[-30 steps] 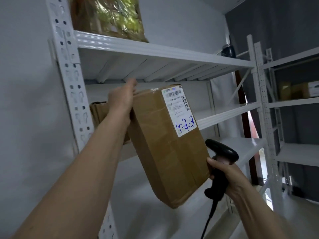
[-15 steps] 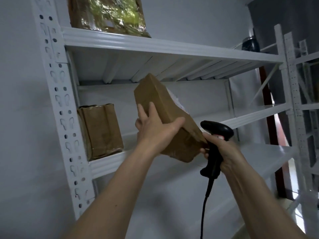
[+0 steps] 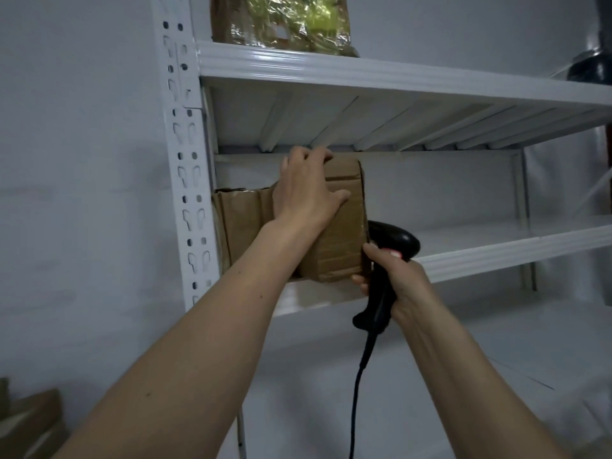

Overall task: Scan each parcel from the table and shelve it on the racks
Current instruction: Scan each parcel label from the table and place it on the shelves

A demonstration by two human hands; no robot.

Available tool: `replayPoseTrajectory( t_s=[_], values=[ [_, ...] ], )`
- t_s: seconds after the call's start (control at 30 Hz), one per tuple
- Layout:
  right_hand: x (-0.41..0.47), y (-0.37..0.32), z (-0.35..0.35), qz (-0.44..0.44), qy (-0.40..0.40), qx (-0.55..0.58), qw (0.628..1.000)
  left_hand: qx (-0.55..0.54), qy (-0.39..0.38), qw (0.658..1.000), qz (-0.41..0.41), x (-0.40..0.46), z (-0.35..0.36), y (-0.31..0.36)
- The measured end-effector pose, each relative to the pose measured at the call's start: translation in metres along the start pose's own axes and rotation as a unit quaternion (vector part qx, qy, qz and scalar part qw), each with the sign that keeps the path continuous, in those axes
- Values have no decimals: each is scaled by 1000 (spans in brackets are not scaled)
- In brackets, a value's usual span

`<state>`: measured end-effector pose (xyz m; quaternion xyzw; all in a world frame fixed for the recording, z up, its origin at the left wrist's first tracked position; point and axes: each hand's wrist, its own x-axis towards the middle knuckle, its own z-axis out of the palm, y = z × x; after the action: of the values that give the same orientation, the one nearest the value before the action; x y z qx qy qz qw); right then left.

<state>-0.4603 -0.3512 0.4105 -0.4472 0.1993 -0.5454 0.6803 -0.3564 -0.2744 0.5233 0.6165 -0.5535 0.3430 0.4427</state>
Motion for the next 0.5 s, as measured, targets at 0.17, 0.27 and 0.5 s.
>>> replayPoseTrajectory(
  t_s=[0.17,0.27,0.5],
  values=[
    [11,20,15,2,17,-19,1000,41,-3,998,-36,-9,9,-16],
    [14,25,17,-15,29,-40,999,63,15,997,-33,-15,12,-19],
    [3,32,6,-68,60,-53,995,52,47,997,-22,-31,9,-23]
  ],
)
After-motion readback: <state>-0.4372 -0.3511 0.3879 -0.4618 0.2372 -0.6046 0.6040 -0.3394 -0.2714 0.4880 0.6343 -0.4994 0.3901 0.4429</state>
